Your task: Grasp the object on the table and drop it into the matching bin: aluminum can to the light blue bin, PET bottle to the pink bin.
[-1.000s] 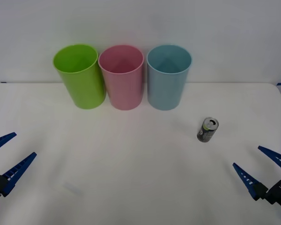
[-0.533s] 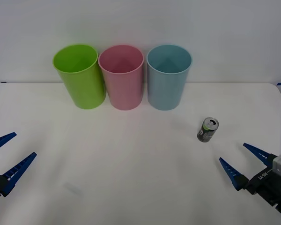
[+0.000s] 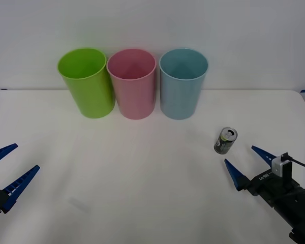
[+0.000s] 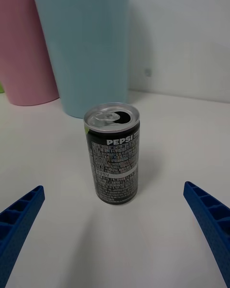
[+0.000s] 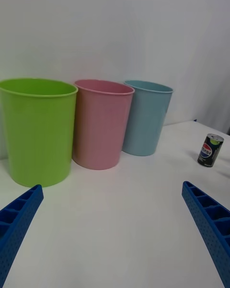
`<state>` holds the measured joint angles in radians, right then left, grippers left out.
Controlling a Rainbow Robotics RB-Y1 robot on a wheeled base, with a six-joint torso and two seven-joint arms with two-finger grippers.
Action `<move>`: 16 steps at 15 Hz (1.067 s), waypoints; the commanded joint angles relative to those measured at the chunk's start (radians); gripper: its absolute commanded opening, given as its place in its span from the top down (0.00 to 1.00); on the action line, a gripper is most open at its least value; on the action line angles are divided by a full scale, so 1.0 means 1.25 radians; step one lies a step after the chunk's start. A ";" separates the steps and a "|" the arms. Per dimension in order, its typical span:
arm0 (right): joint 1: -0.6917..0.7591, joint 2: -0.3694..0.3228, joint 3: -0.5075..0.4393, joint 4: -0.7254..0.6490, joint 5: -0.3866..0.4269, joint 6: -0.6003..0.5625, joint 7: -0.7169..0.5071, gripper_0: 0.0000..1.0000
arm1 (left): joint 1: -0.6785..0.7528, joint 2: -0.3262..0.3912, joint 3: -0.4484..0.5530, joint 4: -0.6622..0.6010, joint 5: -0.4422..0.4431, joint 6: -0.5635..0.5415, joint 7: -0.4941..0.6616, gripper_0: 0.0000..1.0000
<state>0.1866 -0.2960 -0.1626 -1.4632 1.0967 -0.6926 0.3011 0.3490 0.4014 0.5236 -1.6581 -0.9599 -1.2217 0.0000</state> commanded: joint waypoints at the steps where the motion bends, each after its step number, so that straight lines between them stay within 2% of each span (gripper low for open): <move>1: -0.046 0.018 0.000 0.051 0.018 0.001 0.005 0.00 | 0.000 0.000 0.000 0.000 0.000 0.000 0.000 0.00; 16: -0.231 0.074 0.000 0.238 0.049 0.044 0.050 0.00 | 0.000 0.000 0.000 0.000 0.000 0.000 0.000 0.00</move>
<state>-0.0970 -0.2062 -0.1626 -1.1700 1.1583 -0.6412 0.3611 0.3491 0.4014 0.5236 -1.6581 -0.9599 -1.2217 0.0000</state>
